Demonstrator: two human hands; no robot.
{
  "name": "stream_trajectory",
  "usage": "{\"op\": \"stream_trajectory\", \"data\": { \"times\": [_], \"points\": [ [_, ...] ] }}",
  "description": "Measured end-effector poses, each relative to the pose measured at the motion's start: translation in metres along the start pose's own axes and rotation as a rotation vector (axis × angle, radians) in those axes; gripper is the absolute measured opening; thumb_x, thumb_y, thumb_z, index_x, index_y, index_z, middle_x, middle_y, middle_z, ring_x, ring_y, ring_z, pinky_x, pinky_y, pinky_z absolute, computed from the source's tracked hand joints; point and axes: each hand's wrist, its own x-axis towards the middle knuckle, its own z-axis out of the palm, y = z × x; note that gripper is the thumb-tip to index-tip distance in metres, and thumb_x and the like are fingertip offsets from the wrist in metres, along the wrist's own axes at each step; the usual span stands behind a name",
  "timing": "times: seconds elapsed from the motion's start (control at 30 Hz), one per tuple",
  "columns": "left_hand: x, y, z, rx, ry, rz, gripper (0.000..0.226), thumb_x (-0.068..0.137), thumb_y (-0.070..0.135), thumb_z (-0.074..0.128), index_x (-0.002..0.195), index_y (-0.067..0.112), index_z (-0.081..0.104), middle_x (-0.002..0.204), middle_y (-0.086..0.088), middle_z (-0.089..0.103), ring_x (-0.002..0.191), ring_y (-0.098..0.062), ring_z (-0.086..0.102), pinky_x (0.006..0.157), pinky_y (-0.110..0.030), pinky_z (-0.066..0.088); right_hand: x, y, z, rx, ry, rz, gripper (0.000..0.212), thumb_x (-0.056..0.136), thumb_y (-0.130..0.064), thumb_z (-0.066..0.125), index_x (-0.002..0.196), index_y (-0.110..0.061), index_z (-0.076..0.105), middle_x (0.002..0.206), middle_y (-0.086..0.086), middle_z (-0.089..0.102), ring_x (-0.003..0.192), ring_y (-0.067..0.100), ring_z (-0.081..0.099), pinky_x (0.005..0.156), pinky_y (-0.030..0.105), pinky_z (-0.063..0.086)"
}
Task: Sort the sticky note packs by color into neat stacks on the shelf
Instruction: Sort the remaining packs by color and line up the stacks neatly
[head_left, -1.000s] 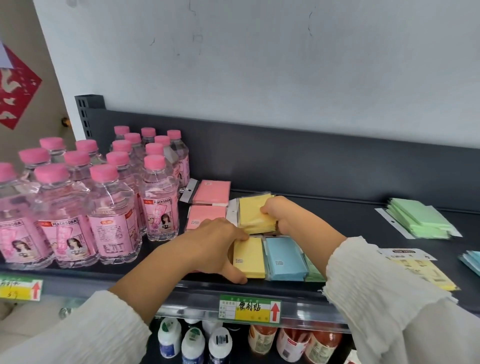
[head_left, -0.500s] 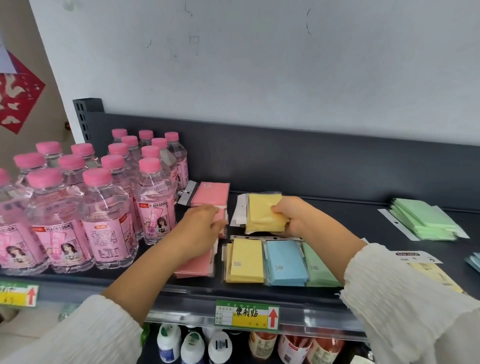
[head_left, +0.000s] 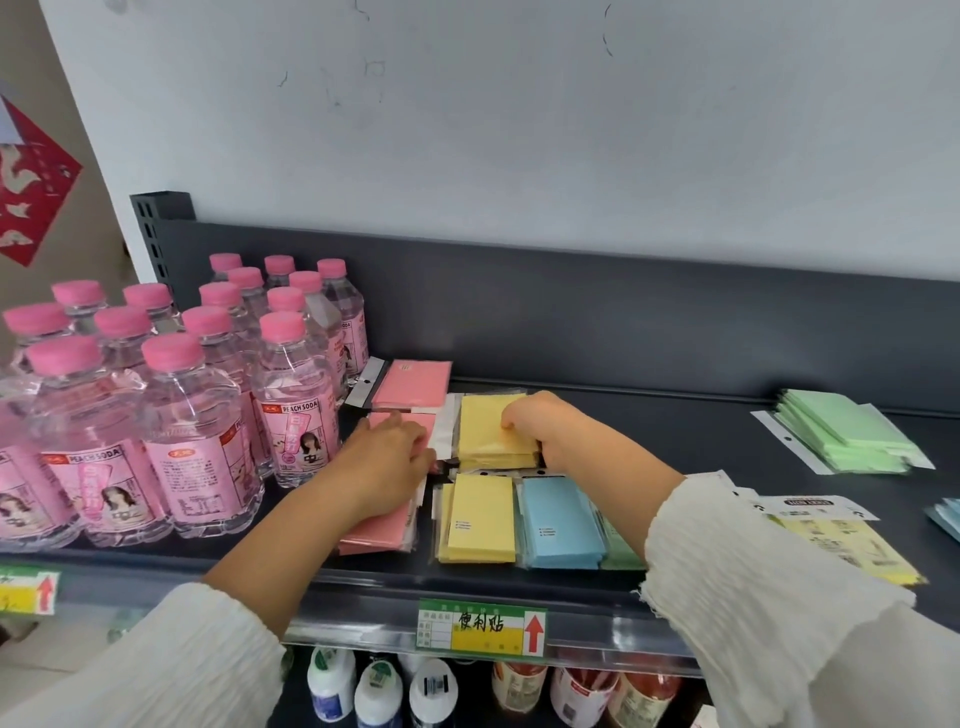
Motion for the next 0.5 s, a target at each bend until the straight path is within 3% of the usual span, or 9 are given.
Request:
{"op": "stream_trajectory", "data": {
  "times": [0.1, 0.17, 0.23, 0.33, 0.43, 0.5],
  "points": [
    [-0.007, 0.008, -0.006, 0.069, 0.053, 0.007, 0.041, 0.099, 0.041, 0.036, 0.131, 0.019, 0.049, 0.149, -0.007, 0.033, 0.138, -0.036, 0.024, 0.112, -0.048, 0.026, -0.01, -0.002, -0.013, -0.026, -0.027, -0.044, 0.045, 0.093, -0.014, 0.052, 0.135, -0.006, 0.038, 0.131, 0.015, 0.044, 0.118, 0.031, 0.045, 0.099, 0.037, 0.042],
    [-0.016, 0.022, -0.012, 0.028, 0.14, 0.104, 0.049, 0.098, 0.042, 0.038, 0.143, 0.021, 0.038, 0.157, -0.002, 0.021, 0.144, -0.026, 0.016, 0.117, -0.043, 0.017, -0.017, 0.0, -0.03, -0.077, -0.022, -0.141, 0.048, 0.092, -0.018, 0.054, 0.137, -0.007, 0.038, 0.139, 0.012, 0.042, 0.124, 0.029, 0.041, 0.097, 0.035, 0.038],
    [-0.027, 0.04, -0.02, -0.024, 0.108, 0.279, 0.06, 0.092, 0.049, 0.046, 0.145, 0.024, 0.033, 0.155, 0.004, 0.026, 0.143, -0.016, 0.02, 0.117, -0.036, 0.018, -0.026, 0.008, -0.05, -0.236, -0.08, -0.304, 0.051, 0.092, -0.026, 0.056, 0.138, -0.01, 0.041, 0.142, 0.006, 0.043, 0.126, 0.023, 0.042, 0.097, 0.031, 0.034],
    [-0.036, 0.066, -0.023, 0.15, -0.106, 0.436, 0.084, 0.076, 0.062, 0.061, 0.145, 0.026, 0.03, 0.146, 0.004, 0.038, 0.135, -0.018, 0.033, 0.112, -0.037, 0.029, -0.045, 0.025, -0.078, -0.508, -0.335, -0.484, 0.067, 0.083, -0.046, 0.065, 0.14, -0.019, 0.041, 0.141, -0.008, 0.046, 0.125, 0.009, 0.044, 0.105, 0.027, 0.033],
    [-0.027, 0.082, -0.015, 0.294, -0.202, 0.479, 0.094, 0.064, 0.07, 0.067, 0.139, 0.023, 0.035, 0.136, 0.002, 0.046, 0.122, -0.02, 0.04, 0.104, -0.04, 0.037, -0.059, 0.042, -0.1, -0.797, -0.409, -0.496, 0.095, 0.071, -0.049, 0.075, 0.148, -0.026, 0.023, 0.149, -0.016, 0.031, 0.135, 0.003, 0.031, 0.109, 0.021, 0.025],
    [-0.017, 0.089, -0.01, 0.337, -0.24, 0.494, 0.089, 0.06, 0.073, 0.067, 0.129, 0.025, 0.042, 0.123, 0.002, 0.05, 0.113, -0.019, 0.043, 0.097, -0.041, 0.042, -0.062, 0.054, -0.108, -0.883, -0.398, -0.451, 0.108, 0.066, -0.046, 0.08, 0.15, -0.026, 0.014, 0.153, -0.014, 0.024, 0.139, 0.006, 0.026, 0.111, 0.022, 0.023]
  ]
}}
